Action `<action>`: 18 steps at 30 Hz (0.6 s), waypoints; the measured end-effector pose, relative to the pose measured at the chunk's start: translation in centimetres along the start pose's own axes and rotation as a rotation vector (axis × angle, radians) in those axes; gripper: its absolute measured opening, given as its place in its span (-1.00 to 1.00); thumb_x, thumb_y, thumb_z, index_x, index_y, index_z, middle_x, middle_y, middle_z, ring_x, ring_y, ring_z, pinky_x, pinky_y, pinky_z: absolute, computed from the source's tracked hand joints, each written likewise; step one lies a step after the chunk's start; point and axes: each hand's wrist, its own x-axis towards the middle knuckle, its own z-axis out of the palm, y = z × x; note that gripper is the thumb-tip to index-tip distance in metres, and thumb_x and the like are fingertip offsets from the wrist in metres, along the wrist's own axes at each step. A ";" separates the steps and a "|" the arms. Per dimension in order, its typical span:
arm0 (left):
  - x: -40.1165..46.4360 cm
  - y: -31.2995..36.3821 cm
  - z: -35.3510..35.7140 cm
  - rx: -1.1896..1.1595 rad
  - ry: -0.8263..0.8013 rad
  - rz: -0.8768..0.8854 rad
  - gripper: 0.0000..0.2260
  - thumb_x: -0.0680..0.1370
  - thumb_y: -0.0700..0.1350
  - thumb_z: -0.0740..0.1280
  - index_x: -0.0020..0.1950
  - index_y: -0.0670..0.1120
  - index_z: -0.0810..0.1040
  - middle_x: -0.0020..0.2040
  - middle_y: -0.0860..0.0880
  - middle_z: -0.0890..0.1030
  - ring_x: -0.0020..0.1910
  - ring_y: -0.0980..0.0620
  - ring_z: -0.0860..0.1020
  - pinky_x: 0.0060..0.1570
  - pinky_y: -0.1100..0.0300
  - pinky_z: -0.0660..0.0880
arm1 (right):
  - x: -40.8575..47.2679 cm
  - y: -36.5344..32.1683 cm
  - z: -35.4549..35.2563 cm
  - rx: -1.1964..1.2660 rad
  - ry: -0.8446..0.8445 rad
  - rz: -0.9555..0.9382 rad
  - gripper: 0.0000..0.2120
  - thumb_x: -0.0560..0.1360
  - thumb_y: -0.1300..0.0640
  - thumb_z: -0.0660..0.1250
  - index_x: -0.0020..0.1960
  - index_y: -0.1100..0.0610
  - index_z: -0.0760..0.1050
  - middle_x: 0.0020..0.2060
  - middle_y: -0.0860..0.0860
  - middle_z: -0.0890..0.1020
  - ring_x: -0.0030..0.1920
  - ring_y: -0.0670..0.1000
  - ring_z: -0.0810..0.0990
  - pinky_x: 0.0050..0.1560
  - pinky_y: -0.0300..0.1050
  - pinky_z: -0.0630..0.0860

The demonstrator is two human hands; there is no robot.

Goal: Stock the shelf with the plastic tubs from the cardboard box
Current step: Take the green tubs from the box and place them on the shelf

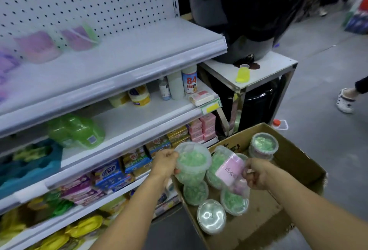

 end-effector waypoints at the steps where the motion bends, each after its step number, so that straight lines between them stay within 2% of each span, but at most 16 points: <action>1: 0.0 -0.1 0.1 0.006 0.003 0.000 -0.85 0.60 -0.20 0.23 -0.10 -0.14 0.57 -0.26 -0.07 0.51 -0.37 0.02 0.44 -0.39 0.17 0.49 | 0.2 0.3 0.1 0.006 -0.005 0.004 -0.81 0.41 0.37 0.11 -0.32 0.16 0.35 -0.60 0.04 0.40 -0.72 -0.09 0.18 -0.60 -0.39 0.18; 5: 0.0 -1.5 0.6 -0.012 0.005 -0.048 -0.85 0.61 -0.20 0.22 -0.12 -0.13 0.53 -0.27 -0.07 0.47 -0.39 0.02 0.42 -0.38 0.15 0.50 | 1.8 2.5 0.3 0.101 -0.033 0.065 -0.82 0.43 0.38 0.08 -0.27 0.18 0.35 -0.61 0.06 0.39 -0.72 -0.07 0.18 -0.57 -0.40 0.20; 8: 0.0 -2.6 0.7 -0.032 0.014 -0.082 -0.82 0.61 -0.21 0.22 -0.18 -0.09 0.50 -0.29 -0.07 0.45 -0.40 0.02 0.41 -0.36 0.16 0.50 | 3.1 4.4 0.4 0.240 -0.073 0.125 -0.79 0.49 0.31 0.11 -0.31 0.16 0.34 -0.66 0.06 0.40 -0.75 -0.08 0.23 -0.59 -0.42 0.19; 12: 0.0 -3.6 0.7 -0.037 0.008 -0.113 -0.89 0.61 -0.20 0.20 -0.02 -0.14 0.52 -0.26 -0.06 0.45 -0.38 0.03 0.41 -0.32 0.15 0.52 | 4.3 6.5 0.6 0.427 -0.089 0.166 -0.75 0.55 0.15 0.16 -0.30 0.13 0.37 -0.66 0.05 0.43 -0.75 -0.07 0.32 -0.65 -0.43 0.20; 16: 0.3 -4.0 1.2 -0.026 0.008 -0.103 -0.88 0.61 -0.20 0.19 0.02 -0.16 0.52 -0.18 -0.10 0.49 -0.37 0.01 0.43 -0.33 0.16 0.52 | 5.6 7.6 1.1 0.522 -0.129 0.199 -0.71 0.58 0.19 0.09 -0.31 0.14 0.35 -0.69 0.06 0.42 -0.75 -0.07 0.32 -0.69 -0.43 0.16; 18: 0.6 -4.3 1.5 -0.020 0.012 -0.099 -0.88 0.61 -0.20 0.19 -0.02 -0.15 0.52 -0.12 -0.11 0.51 -0.33 0.01 0.46 -0.34 0.17 0.53 | 5.7 7.7 1.5 0.560 -0.127 0.222 -0.73 0.56 0.23 0.10 -0.30 0.16 0.37 -0.61 0.09 0.46 -0.73 -0.06 0.34 -0.69 -0.44 0.17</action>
